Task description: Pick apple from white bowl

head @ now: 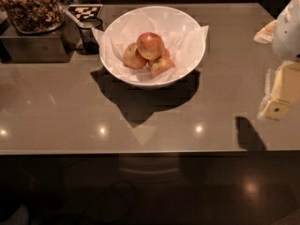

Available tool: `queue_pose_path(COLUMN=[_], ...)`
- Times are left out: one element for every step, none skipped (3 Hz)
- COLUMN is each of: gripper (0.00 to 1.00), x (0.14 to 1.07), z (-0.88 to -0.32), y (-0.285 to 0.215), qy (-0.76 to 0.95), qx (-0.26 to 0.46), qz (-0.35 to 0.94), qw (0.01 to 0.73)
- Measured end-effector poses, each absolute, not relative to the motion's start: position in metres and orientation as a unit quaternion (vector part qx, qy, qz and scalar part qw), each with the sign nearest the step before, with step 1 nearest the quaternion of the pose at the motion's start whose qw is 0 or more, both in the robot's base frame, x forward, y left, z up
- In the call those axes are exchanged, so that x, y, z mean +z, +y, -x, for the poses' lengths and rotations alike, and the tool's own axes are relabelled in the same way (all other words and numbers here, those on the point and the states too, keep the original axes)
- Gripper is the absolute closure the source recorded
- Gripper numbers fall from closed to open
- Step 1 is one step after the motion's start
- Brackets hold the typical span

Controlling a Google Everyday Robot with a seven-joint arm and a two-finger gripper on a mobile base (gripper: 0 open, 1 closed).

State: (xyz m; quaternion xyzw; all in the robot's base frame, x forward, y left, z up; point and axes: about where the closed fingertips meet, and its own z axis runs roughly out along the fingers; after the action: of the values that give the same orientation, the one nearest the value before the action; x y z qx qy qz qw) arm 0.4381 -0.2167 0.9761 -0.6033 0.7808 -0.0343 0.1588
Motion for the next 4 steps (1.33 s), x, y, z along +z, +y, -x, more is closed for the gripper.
queue_pose_path(gripper=[0.0,0.0,0.0,0.0], x=[0.976,0.983,0.993,1.011], z=[-0.438,-0.445,-0.46,-0.504], y=[-0.217,-0.22,-0.225,-0.23], qy=[0.781,0.794,0.829,0.841], qx=[-0.034,-0.042,-0.035,-0.017], qz=[0.603,0.573,0.488,0.408], qw=[0.159,0.197,0.271,0.356])
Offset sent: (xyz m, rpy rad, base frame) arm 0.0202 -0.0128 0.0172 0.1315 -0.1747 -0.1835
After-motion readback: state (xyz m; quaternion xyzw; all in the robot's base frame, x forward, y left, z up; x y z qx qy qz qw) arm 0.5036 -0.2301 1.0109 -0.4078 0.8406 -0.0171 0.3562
